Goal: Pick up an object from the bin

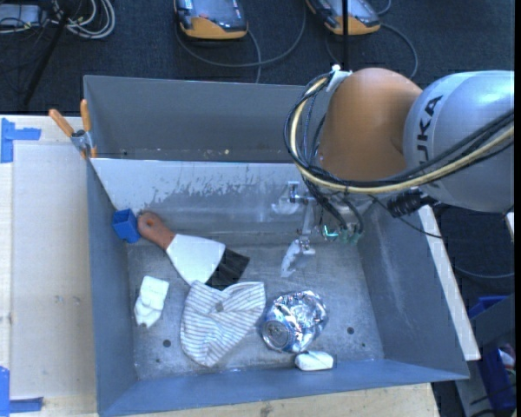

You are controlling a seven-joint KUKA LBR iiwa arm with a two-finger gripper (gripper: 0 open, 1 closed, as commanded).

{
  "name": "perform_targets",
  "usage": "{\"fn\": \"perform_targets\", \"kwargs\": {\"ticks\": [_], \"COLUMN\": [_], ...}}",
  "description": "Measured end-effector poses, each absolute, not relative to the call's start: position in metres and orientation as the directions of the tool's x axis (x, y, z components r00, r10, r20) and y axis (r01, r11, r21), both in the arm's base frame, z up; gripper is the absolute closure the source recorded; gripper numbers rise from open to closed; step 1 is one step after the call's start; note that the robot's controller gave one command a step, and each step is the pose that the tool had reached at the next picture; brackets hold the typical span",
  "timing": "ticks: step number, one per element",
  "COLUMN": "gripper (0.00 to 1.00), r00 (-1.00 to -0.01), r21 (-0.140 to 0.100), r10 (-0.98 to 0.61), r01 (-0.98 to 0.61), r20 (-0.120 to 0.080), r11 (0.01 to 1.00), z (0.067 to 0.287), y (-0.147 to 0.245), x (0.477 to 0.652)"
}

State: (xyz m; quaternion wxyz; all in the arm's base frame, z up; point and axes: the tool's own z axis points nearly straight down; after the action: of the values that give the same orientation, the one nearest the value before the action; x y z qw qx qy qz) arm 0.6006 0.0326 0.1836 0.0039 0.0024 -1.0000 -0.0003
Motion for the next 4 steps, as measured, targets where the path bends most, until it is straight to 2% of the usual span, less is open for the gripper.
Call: {"fn": "perform_targets", "kwargs": {"ticks": [1,2,3,4], "gripper": [0.0,1.0,1.0,1.0], "r00": [-1.0,-0.996,-0.996,-0.967], "r21": [0.001,-0.002,-0.002,-0.018], "r10": [-0.004,-0.093,-0.092,-0.253], "r01": [-0.004,-0.093,-0.092,-0.253], "r20": [0.0,0.004,0.003,-0.006], "r11": [1.0,0.996,0.996,0.967], "z": [0.188,0.081,0.081,0.081], "y": [0.033,0.071,0.071,0.089], "x": [0.602,0.613,0.613,0.617]}}
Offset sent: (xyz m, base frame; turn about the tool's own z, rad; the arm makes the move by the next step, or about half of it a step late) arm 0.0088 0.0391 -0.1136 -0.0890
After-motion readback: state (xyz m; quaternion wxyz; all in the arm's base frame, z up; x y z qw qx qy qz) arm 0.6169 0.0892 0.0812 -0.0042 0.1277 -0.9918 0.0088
